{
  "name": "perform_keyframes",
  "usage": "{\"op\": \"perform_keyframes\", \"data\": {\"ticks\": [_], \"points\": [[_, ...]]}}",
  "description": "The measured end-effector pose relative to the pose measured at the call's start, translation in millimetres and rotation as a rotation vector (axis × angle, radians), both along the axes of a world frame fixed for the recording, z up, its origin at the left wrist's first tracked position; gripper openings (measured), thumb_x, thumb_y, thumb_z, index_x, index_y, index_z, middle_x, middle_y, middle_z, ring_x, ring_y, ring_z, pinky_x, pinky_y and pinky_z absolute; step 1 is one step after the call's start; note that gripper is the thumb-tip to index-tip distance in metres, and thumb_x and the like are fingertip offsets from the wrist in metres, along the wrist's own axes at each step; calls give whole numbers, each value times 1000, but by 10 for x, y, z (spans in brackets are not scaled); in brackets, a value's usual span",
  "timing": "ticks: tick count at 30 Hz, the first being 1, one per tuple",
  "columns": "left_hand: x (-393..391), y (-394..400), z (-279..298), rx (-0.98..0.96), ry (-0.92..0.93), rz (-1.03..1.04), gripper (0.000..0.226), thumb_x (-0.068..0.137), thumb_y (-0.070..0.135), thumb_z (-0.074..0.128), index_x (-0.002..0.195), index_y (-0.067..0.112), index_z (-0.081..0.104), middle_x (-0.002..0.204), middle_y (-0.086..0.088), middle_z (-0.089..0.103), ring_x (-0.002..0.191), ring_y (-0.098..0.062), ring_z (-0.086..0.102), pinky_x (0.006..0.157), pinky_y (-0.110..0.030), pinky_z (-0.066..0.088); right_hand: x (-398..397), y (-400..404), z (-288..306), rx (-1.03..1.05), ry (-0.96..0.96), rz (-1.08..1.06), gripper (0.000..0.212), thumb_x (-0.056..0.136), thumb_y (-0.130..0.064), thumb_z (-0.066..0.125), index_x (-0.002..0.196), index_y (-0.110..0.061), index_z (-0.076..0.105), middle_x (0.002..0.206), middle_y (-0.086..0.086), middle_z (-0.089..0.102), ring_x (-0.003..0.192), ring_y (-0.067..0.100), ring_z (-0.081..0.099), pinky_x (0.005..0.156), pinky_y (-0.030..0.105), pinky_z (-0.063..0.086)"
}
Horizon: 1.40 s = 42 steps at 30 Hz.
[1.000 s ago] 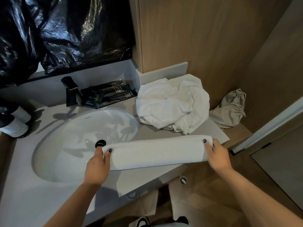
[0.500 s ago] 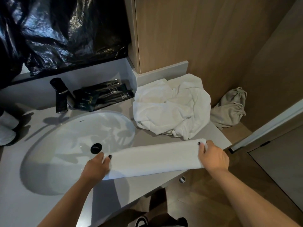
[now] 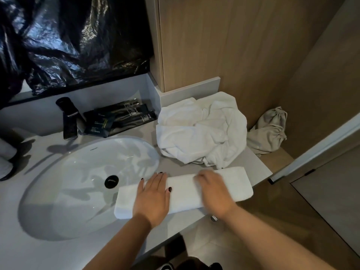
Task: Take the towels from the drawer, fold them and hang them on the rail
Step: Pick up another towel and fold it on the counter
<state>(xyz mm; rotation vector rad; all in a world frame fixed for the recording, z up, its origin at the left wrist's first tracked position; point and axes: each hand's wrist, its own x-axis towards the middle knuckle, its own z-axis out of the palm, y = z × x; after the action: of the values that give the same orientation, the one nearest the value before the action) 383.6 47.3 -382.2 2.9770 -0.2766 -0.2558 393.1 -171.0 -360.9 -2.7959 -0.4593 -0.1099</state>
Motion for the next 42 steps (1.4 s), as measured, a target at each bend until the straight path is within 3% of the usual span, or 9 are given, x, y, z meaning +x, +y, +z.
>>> {"op": "perform_keyframes", "data": {"ticks": [3, 5, 11, 19, 22, 26, 29, 33, 42], "points": [[22, 27, -33, 55, 25, -12, 60, 101, 42, 7, 158, 21, 4, 165, 4, 12, 152, -12, 5, 123, -40, 1, -136, 371, -135, -13, 11, 139, 53, 68, -19, 79, 118, -2, 67, 116, 12, 67, 108, 29, 66, 95, 39, 52], [9, 40, -32, 32, 21, -11, 71, 93, 46, -6, 158, 21, 7, 165, 4, 15, 152, -12, 7, 123, -39, 1, -118, 407, -157, -89, 21, 115, 49, 87, -26, 54, 129, -4, 62, 130, 10, 64, 122, 24, 60, 104, 41, 47], [-68, 118, 38, -83, -15, 83, 74, 91, 55, 10, 153, 21, 34, 156, -6, 38, 146, -25, 31, 119, -46, 23, 24, 124, -254, -162, 147, 146, 71, 98, -54, 16, 157, -15, 15, 164, 1, 15, 152, 15, 4, 120, 30, -12], [-171, 520, 56, -94, 79, 203, 88, 86, 61, -1, 151, 14, 35, 139, -10, 57, 122, -29, 57, 99, -38, 48, 44, -698, -191, -266, 150, 89, 76, 97, -59, 15, 156, -11, 22, 162, 7, 23, 151, 18, 10, 122, 39, 3], [-180, 590, 13, -91, 106, 185, 68, 97, 55, 9, 145, 18, 39, 132, -7, 61, 110, -26, 62, 91, -37, 52, 48, -774, -223, -301, 171, 73, 80, 95, -63, 4, 157, -13, 15, 164, 4, 17, 152, 16, 7, 123, 39, 3], [-57, 552, 139, -62, 148, 98, 68, 101, 44, 4, 145, 3, 36, 144, -20, 49, 127, -33, 52, 103, -42, 45, 71, -679, -193, -289, 195, 18, 81, 92, -63, 2, 158, -16, 8, 165, 1, 9, 152, 14, 2, 122, 38, -6], [86, 267, 219, -41, 26, -69, 67, 102, 35, 2, 152, -5, 22, 161, -21, 17, 150, -32, 20, 122, -46, 18, 103, -425, -102, -267, 194, 100, 68, 97, -45, 18, 157, -15, 11, 164, 4, 13, 152, 17, 4, 119, 36, -15], [141, -233, 98, 17, 64, -167, 62, 104, 40, 10, 157, 14, -9, 165, -4, -11, 151, -17, -13, 123, -41, -10, -15, 13, -105, -250, 88, 232, 56, 94, -30, 42, 145, -8, 46, 150, 8, 45, 140, 22, 41, 120, 42, 25], [-1, -1, 25, 24, -16, -97, 75, 95, 55, 11, 157, 13, 16, 163, -4, 18, 152, -20, 11, 124, -43, 9, -21, -655, -240, -269, 180, 10, 73, 99, -56, 20, 156, -11, 20, 162, 4, 18, 151, 18, 11, 122, 39, 2]]}}
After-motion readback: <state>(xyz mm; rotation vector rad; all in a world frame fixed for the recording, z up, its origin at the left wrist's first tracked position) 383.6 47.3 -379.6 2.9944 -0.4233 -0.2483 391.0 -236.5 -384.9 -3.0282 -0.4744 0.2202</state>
